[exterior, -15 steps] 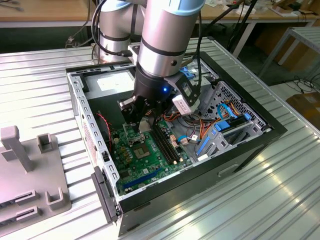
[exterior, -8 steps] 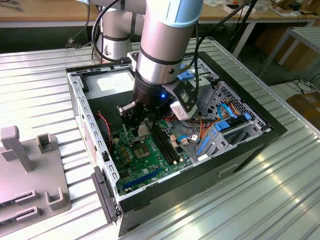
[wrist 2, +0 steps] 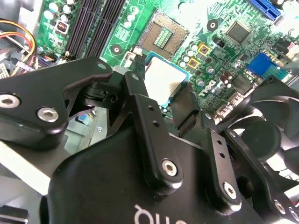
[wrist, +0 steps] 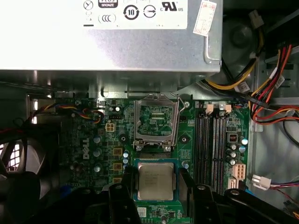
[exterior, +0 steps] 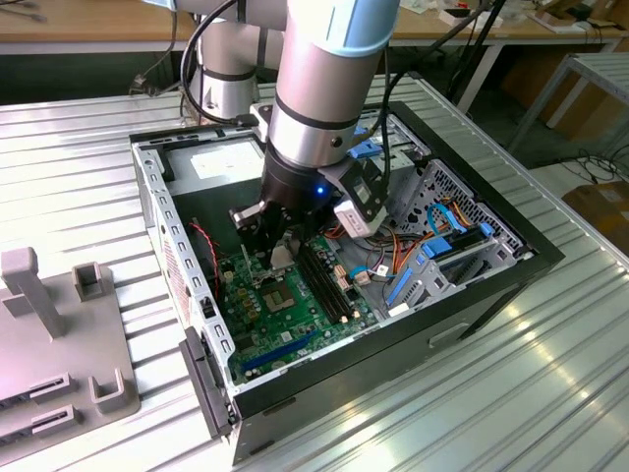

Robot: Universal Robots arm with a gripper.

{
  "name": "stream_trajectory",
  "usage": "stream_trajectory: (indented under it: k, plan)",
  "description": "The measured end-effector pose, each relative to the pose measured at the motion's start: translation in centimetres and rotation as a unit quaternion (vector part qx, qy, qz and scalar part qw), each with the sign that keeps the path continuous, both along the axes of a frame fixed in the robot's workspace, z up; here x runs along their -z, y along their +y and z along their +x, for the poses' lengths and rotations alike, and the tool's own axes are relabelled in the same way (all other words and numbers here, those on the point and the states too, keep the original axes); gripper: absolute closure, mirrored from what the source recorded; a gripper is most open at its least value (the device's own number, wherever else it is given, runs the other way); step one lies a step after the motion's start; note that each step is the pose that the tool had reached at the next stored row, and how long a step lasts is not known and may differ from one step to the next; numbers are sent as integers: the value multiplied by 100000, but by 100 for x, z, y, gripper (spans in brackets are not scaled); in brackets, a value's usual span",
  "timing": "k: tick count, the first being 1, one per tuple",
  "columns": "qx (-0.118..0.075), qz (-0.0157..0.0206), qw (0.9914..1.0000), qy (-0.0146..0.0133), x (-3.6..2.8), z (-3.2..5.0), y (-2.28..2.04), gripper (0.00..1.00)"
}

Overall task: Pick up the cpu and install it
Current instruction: 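Place the cpu into insertion slot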

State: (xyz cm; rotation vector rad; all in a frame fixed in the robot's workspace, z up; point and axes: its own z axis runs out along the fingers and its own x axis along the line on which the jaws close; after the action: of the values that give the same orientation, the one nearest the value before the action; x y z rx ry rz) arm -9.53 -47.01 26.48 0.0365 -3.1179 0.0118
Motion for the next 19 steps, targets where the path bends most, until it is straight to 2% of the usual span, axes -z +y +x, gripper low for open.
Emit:
stream_trajectory:
  k: [2,7,19]
  plan:
    - [3,16,100000,184,49,1,-20,53]
    - [8,17,100000,195,153,9,-21,53]
    - [4,30,100000,193,179,9,-26,53]
